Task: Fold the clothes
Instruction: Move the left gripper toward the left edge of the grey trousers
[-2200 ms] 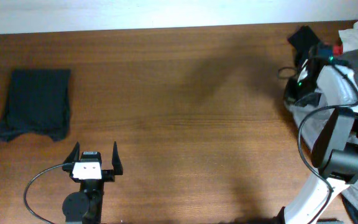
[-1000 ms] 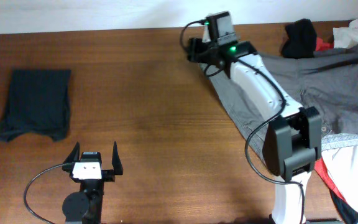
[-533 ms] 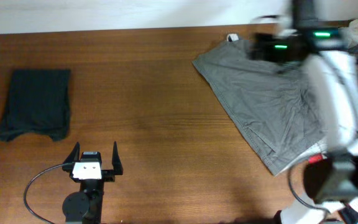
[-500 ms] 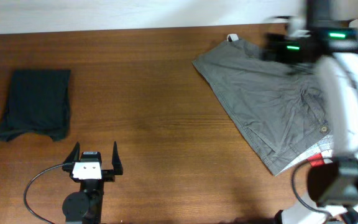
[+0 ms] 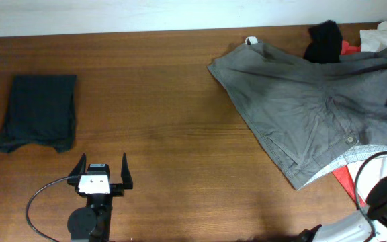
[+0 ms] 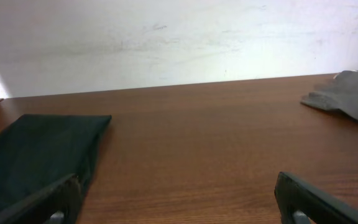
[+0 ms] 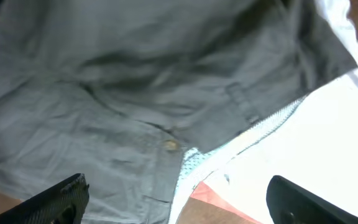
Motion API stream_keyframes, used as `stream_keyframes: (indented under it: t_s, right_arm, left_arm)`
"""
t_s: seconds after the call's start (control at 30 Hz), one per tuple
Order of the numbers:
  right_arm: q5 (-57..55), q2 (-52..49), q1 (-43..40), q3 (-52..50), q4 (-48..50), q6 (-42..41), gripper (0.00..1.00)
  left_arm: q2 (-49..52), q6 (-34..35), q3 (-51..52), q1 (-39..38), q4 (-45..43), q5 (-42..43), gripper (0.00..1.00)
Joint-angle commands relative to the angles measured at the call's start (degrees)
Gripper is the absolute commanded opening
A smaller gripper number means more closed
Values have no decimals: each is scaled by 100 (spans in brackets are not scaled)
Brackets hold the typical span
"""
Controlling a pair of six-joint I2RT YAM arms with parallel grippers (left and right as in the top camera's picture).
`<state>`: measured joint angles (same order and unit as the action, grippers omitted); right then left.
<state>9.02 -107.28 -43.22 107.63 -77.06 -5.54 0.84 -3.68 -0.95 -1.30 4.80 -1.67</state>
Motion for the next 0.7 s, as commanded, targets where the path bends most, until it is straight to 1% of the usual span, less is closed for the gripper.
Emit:
stream_keyframes:
  t_s: [0.0, 0.03, 0.1, 0.17, 0.2, 0.27, 0.43, 0.53, 0.67]
  right_arm:
    - [739, -122, -140, -79, 4, 85, 93]
    - [857, -140, -149, -94, 7, 85, 93]
    - [855, -142, -129, -94, 11, 85, 93]
    - [857, -140, -96, -92, 52, 83, 99]
    - [859, -140, -85, -92, 74, 83, 99]
    - [861, -142, -63, -92, 98, 81, 99]
    - [855, -142, -57, -92, 96, 63, 99]
    - [815, -142, -57, -92, 96, 66, 98]
    - [815, -142, -57, -92, 96, 66, 99]
  left_arm:
    - [-44, -92, 44, 20, -94, 66, 99]
    - [-46, -90, 42, 20, -243, 273, 99]
    - [-46, -92, 42, 20, -699, 1248, 99]
    - [-44, -90, 26, 20, -1176, 2181, 99]
    - [-44, -50, -20, 20, -1296, 2494, 99]
    - [-13, 170, -251, 20, -1119, 2656, 99]
    - [514, 166, -1182, 17, -457, 2730, 99]
    - [1287, 166, -1952, 17, -343, 3018, 99]
    - [2634, 166, -3051, 13, -48, 3362, 99]
